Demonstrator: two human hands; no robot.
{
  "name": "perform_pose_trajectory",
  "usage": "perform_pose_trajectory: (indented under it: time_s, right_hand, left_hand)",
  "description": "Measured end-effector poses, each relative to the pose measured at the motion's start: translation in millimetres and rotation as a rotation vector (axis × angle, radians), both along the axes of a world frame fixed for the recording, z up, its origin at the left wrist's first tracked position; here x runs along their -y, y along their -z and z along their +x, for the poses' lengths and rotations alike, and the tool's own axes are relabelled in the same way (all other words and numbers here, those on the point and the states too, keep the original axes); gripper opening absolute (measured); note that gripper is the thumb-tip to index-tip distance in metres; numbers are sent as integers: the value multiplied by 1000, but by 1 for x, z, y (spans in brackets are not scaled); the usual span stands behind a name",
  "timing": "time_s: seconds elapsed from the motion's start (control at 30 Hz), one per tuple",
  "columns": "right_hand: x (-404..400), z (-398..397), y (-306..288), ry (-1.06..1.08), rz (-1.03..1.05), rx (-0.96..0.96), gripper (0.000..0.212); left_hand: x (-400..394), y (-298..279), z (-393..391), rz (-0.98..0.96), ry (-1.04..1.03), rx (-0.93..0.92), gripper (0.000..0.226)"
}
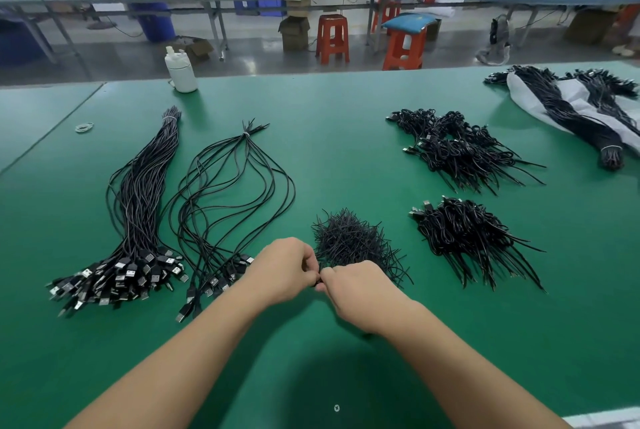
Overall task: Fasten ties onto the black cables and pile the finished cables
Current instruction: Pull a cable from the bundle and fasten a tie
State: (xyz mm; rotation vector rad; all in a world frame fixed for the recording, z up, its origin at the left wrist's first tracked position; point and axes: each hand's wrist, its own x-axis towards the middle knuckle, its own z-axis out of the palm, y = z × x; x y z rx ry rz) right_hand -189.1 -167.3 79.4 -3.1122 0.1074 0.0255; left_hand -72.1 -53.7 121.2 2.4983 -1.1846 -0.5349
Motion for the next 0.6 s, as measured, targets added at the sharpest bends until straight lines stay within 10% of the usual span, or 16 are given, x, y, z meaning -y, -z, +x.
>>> perform_pose_trajectory:
  time_s: [0.17,0.43,0.6]
  right_hand:
    - [7,3,-4,-31,-160,161,27]
    - [8,-3,-13,-74,186,575,26]
    - [-1,-2,-19,77,484,549,27]
  left_hand:
    - [-3,8,6,-25,-79,-101,10]
    - [-18,7,18,-407,-327,-1152,23]
    - [-24,0,21,-486,-185,-981,12]
